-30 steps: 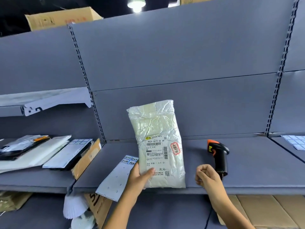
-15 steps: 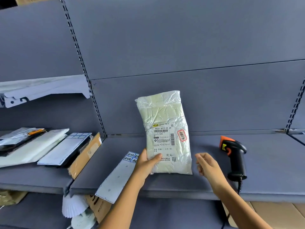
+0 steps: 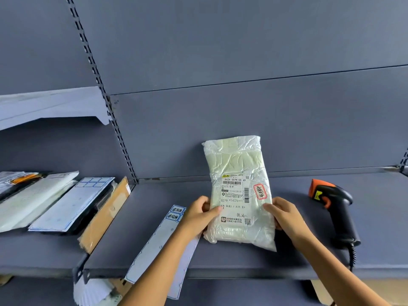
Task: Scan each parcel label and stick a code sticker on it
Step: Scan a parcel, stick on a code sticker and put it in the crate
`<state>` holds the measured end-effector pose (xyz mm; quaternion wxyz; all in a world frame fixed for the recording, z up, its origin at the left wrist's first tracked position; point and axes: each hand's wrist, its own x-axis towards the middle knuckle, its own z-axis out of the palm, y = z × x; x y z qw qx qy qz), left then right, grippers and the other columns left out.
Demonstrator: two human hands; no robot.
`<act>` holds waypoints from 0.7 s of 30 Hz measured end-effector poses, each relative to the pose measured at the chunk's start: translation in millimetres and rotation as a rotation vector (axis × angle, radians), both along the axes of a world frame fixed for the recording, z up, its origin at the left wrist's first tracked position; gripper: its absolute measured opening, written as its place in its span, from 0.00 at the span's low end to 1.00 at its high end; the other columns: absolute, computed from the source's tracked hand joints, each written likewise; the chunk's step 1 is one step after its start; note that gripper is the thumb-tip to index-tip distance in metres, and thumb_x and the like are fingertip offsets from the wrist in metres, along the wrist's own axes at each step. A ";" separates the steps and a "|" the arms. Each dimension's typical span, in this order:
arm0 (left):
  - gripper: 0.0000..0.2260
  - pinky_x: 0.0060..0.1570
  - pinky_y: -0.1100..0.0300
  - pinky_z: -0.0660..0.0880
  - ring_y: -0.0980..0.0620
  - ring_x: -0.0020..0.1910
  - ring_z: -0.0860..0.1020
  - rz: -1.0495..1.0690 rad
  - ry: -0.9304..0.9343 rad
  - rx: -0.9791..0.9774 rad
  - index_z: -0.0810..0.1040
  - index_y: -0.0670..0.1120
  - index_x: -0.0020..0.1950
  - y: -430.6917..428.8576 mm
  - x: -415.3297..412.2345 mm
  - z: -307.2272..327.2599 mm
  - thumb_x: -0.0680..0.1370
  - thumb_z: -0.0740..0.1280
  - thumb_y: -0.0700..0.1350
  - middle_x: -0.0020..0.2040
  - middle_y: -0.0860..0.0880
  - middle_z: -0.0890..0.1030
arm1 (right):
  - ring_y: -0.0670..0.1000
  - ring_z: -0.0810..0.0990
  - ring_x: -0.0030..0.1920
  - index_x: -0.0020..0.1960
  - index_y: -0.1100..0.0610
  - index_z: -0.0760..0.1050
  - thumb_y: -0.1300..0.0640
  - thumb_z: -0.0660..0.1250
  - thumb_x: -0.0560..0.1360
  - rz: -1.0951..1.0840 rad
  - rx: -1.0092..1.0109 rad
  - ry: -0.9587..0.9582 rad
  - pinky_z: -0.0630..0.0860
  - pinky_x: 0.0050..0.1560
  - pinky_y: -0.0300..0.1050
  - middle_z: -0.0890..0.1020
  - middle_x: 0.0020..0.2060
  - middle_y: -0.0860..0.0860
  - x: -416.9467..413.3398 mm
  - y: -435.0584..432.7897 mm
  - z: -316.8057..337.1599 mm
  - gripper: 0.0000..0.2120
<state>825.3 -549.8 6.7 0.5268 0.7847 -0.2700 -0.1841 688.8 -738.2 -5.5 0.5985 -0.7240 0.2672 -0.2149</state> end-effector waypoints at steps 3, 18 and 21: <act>0.04 0.44 0.65 0.72 0.57 0.41 0.76 0.034 -0.059 0.039 0.75 0.51 0.46 7.0 5.7 -3.5 0.76 0.69 0.43 0.42 0.52 0.79 | 0.49 0.70 0.28 0.36 0.60 0.72 0.61 0.66 0.74 -0.019 -0.054 0.071 0.68 0.31 0.43 0.74 0.27 0.49 2.2 -4.1 -1.5 0.09; 0.14 0.64 0.58 0.66 0.53 0.63 0.71 0.061 -0.397 0.390 0.76 0.55 0.58 69.5 26.5 -12.9 0.73 0.68 0.45 0.61 0.57 0.75 | 0.50 0.68 0.21 0.27 0.58 0.71 0.52 0.64 0.70 0.169 -0.389 0.669 0.65 0.25 0.36 0.73 0.21 0.51 -8.5 -19.2 27.1 0.15; 0.31 0.70 0.59 0.56 0.58 0.72 0.61 -0.040 -0.461 0.524 0.70 0.58 0.67 74.2 22.1 -15.8 0.64 0.60 0.64 0.71 0.60 0.67 | 0.48 0.67 0.17 0.24 0.58 0.71 0.49 0.62 0.69 0.210 -0.455 0.812 0.65 0.24 0.34 0.70 0.15 0.48 -6.8 -18.6 31.4 0.18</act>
